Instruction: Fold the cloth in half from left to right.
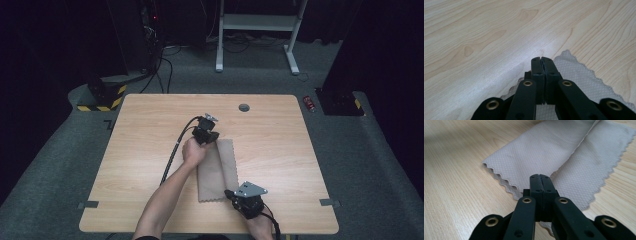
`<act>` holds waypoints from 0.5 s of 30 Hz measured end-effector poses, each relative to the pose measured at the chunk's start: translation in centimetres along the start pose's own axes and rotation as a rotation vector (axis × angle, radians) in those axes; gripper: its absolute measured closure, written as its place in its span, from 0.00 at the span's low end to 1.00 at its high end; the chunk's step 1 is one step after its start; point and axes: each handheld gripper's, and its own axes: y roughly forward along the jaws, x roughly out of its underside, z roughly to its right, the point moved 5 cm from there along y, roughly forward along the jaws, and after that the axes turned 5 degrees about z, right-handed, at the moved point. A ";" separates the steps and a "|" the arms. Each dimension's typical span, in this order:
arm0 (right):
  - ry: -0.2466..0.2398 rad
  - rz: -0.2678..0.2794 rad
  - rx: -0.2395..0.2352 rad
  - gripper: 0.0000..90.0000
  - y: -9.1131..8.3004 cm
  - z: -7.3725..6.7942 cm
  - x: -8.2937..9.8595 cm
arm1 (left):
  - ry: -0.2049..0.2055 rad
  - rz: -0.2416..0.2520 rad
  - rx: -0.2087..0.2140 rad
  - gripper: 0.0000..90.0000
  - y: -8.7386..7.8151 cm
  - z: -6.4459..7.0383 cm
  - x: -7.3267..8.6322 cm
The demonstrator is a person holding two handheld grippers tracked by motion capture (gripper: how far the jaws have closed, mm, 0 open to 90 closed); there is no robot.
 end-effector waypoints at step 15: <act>0.014 -0.014 0.037 1.00 -1.3 0.8 1.2 | 0.042 -0.006 0.036 0.99 1.7 2.3 -1.0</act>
